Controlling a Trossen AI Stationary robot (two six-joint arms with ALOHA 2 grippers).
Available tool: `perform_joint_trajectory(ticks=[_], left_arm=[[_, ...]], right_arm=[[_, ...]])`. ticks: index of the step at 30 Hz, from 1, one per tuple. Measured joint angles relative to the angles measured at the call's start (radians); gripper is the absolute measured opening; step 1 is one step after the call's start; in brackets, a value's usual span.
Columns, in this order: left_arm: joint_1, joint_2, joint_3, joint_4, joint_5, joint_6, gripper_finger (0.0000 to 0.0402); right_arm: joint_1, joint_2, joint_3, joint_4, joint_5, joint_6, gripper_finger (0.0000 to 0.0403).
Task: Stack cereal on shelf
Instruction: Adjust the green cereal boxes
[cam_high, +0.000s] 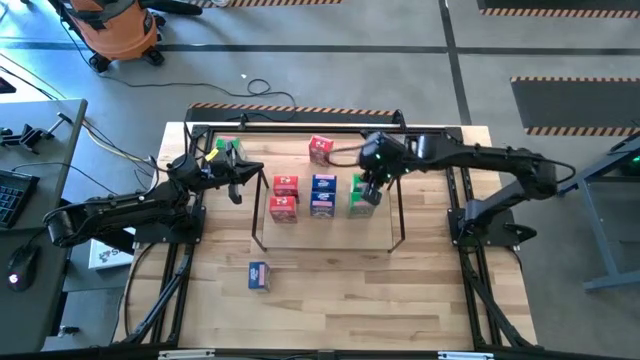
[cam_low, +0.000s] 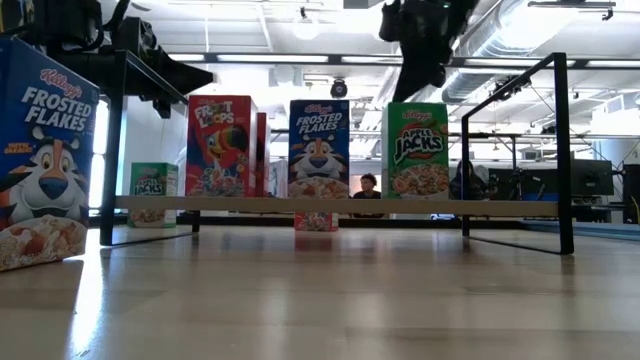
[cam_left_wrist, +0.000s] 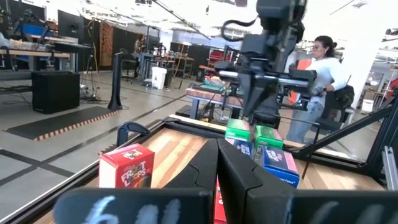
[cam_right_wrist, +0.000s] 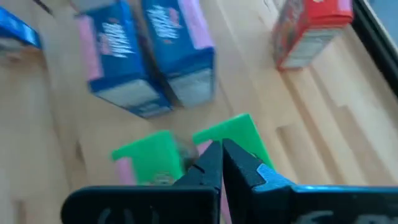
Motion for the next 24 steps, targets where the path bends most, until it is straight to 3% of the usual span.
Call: perform_joint_trajectory(ticks=[5, 11, 24], left_arm=[[0.0, 0.0, 0.0, 0.002, 0.0, 0.014, 0.0], [0.0, 0.0, 0.0, 0.002, -0.01, 0.018, 0.0], [0.0, 0.0, 0.0, 0.002, -0.01, 0.017, 0.0]], right_arm=[[0.09, -0.037, -0.058, 0.14, -0.014, 0.072, 0.0], [0.145, 0.029, -0.004, 0.125, -0.008, 0.035, 0.0], [0.142, 0.13, 0.044, 0.036, 0.002, -0.028, 0.0]])
